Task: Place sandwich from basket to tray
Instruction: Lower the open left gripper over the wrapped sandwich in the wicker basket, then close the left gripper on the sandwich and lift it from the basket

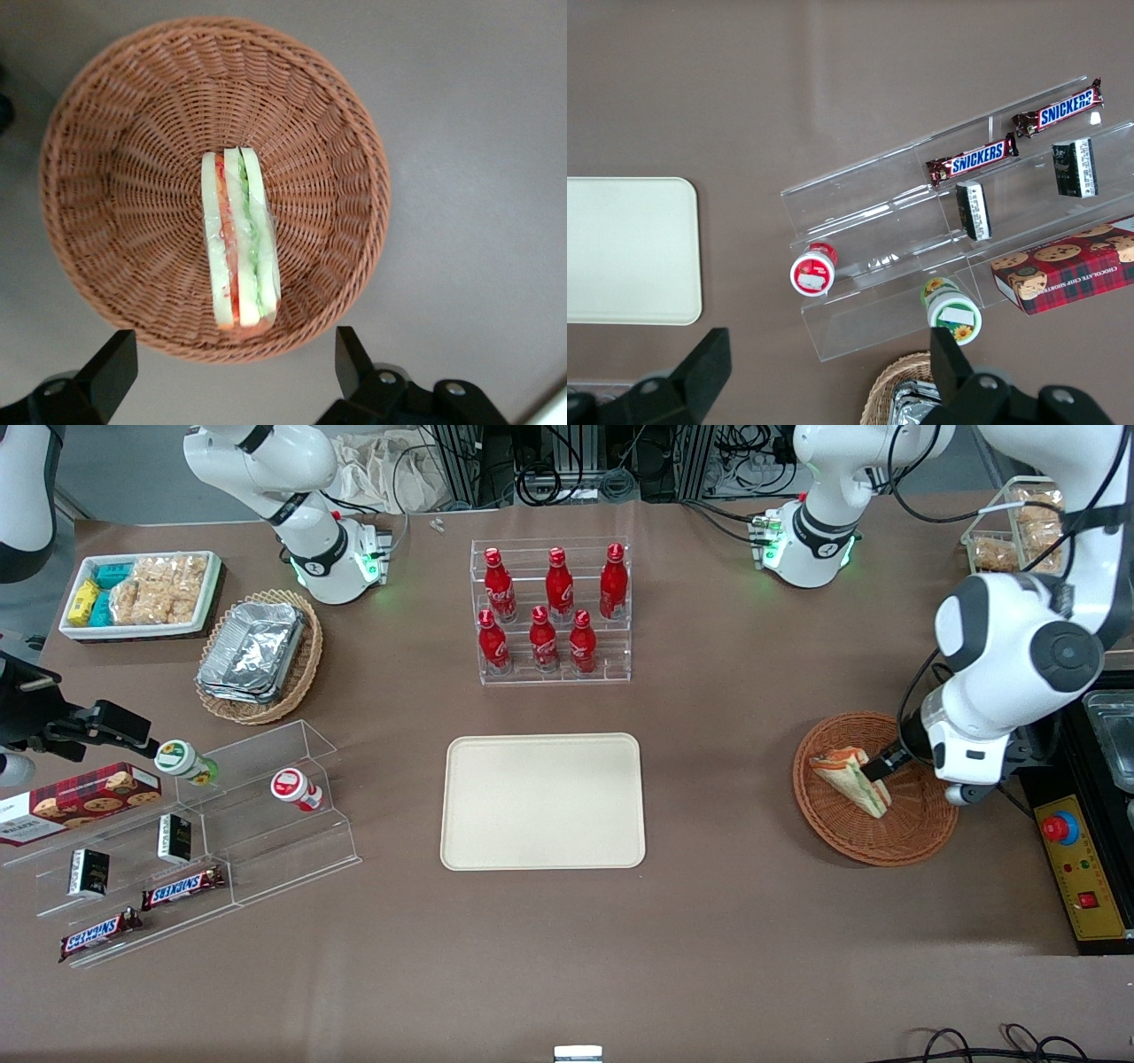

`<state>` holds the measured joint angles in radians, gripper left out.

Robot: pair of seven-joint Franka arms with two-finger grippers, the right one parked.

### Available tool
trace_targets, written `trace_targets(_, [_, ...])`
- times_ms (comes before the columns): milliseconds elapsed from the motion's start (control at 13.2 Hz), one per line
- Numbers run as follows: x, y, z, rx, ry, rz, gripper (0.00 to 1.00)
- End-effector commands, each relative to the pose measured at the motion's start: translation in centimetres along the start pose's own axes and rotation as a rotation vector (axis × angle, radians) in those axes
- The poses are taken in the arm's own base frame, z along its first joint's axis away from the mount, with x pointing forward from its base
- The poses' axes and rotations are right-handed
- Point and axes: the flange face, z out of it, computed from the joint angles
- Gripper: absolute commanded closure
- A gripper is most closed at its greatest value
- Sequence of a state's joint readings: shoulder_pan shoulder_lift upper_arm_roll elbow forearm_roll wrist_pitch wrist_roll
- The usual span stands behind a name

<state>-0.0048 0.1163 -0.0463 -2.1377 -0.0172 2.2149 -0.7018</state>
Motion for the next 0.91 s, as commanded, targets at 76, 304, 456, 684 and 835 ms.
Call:
trace_targets(76, [0.5,-0.4,5.5,0.003,0.010,-0.079,0.01])
trace_targets(304, [0.6,-0.4,7.7,-0.006,0.017,-0.089,0.01])
trace_targets(456, [0.3,-0.7,9.2,-0.006,0.016,-0.100,0.01])
trace_targets(684, [0.0,-1.1,10.7,0.011,0.009,-0.091,0.11])
trace_targets(835, [0.0,-1.1,10.8,0.018,0.016,-0.099,0.49])
